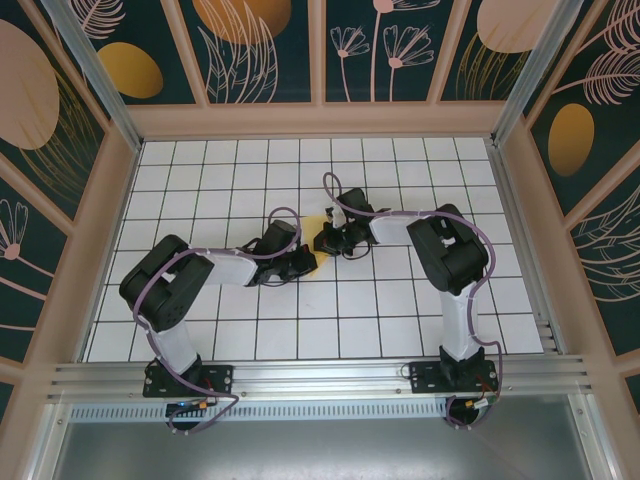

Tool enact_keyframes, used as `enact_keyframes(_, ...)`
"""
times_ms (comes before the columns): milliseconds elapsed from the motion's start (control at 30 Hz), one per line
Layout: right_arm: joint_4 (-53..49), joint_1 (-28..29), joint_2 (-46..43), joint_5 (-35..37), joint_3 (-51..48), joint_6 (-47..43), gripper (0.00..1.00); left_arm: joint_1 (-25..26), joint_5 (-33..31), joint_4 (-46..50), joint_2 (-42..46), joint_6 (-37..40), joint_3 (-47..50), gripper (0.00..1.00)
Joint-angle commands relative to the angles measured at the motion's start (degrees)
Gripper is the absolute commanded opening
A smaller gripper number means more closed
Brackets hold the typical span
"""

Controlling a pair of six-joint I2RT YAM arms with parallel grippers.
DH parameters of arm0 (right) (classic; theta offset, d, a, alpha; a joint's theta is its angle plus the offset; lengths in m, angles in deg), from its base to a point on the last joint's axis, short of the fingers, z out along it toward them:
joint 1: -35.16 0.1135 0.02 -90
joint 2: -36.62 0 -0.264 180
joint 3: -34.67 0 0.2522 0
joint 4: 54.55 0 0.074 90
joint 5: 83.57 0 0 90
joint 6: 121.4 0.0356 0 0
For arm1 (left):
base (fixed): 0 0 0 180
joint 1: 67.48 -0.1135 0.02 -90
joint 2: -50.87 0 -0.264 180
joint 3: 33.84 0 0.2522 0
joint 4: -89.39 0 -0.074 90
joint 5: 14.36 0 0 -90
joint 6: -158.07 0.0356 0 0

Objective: Fold a paper plane with a square sheet of paper (pick it up from the middle)

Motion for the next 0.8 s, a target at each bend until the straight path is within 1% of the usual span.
enact_keyframes(0, -2.12, -1.2, -1.62, 2.24, 0.57, -0.45, 0.0, 0.28, -2.29, 5.78, -1.77, 1.03, -0.51, 0.0)
enact_keyframes(133, 2.71, -1.29, -8.05, 4.06, -4.02, 0.81, 0.03, 0.25, -3.85, 8.07, -2.24, 0.98, -0.61, 0.0)
enact_keyframes(167, 3.54, -2.08, -9.65, 4.64, -5.65, 1.0, 0.04, 0.25, -4.05, 8.28, -2.31, 0.98, -0.61, 0.0)
enact_keyframes(200, 4.43, -3.11, -10.94, 5.1, -7.32, 1.05, 0.04, 0.22, -4.13, 8.22, -2.46, 0.88, -0.53, 0.0)
enact_keyframes(267, 5.57, -3.31, -12.56, 5.67, -9.95, 1.09, 0.04, 0.25, -4.14, 8.29, -2.74, 0.73, -0.6, 0.0)
enact_keyframes(300, 5.72, -3.31, -12.82, 5.68, -10.8, 1.05, 0.02, 0.22, -4.21, 8.3, -2.88, 0.79, -0.62, 0.0)
enact_keyframes(333, 5.85, -3.26, -12.79, 5.3, -11.58, 0.97, 0.0, 0.29, -4.22, 8.37, -2.98, 0.63, -0.67, 0.0)
enact_keyframes(467, 6.52, -2.31, -11.46, 3.83, -12.81, 0.75, 0.0, 0.23, -5.14, 9.09, -2.99, 0.3, -0.71, 0.0)
enact_keyframes(767, 6.37, -1.9, -7.34, 1.75, -10.09, -0.35, 0.0, 0.23, -5.76, 9.98, -2.89, -0.24, -0.66, 0.0)
